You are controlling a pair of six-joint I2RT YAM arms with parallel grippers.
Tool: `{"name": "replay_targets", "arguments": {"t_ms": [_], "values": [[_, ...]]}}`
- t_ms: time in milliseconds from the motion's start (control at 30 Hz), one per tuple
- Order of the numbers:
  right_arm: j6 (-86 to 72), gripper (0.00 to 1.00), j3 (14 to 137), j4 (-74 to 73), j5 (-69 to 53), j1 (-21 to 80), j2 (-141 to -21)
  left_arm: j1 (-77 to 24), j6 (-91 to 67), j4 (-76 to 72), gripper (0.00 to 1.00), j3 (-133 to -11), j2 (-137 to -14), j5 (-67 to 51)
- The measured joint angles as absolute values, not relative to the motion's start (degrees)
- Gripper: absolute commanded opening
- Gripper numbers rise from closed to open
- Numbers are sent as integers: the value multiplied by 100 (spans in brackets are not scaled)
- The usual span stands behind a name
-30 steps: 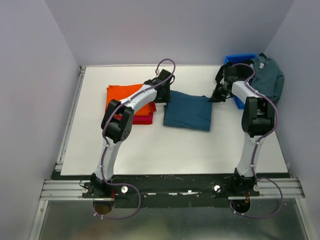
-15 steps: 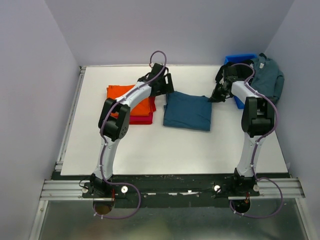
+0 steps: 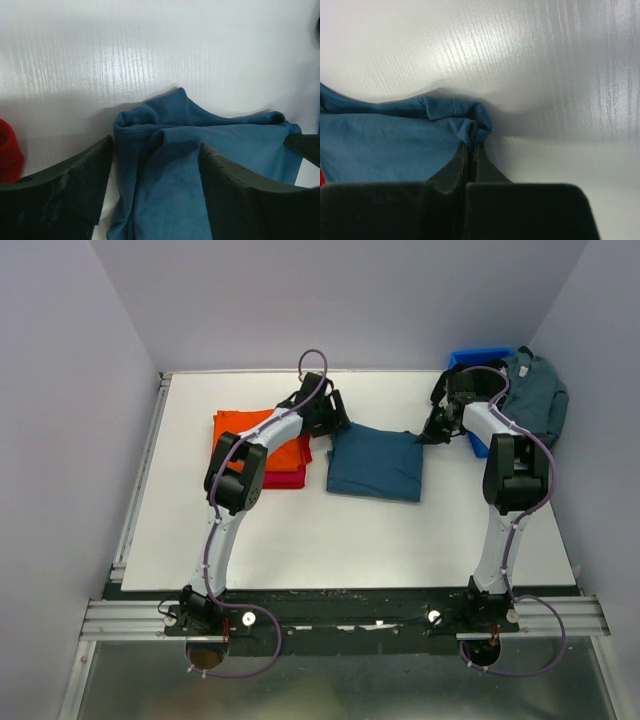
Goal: Fold and stack the t-shirts
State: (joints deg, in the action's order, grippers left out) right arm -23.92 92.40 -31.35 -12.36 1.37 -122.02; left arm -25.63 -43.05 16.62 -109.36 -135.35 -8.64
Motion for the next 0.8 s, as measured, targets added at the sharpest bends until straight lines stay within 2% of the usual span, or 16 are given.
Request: {"name": "replay_targets", "arguments": {"t_ms": [33,133,200,400,600,733,800], "values": [[-2392,7,9240,-3131,-1243,137,-12202,-2563,-4329,1627,61,-10936,-13548,-904],[-2410,39,9231,-3096,-1264,137,-12202,-2563,-4397,1540,43,-10940,-13614,-993],[-2427,48,9170,-2974,-1293,139,-12202,-2563,-4440,1483,33,-10940,-13697,-1028],[-2574,52,9004,-2803,-1295,123,-12199,-2563,-4488,1378,30,-10943,-13762,-1059],[-2781,50,8923,-2611,-1350,78,-12191,-2563,-4510,1278,15,-10943,-13762,-1059],[-2858,43,8923,-2561,-1437,69,-12191,-2563,-4536,1216,9,-10940,-13762,-1059],[-2888,35,8923,-2545,-1450,69,-12191,-2563,-4539,1194,7,-10940,-13762,-1057]]}}
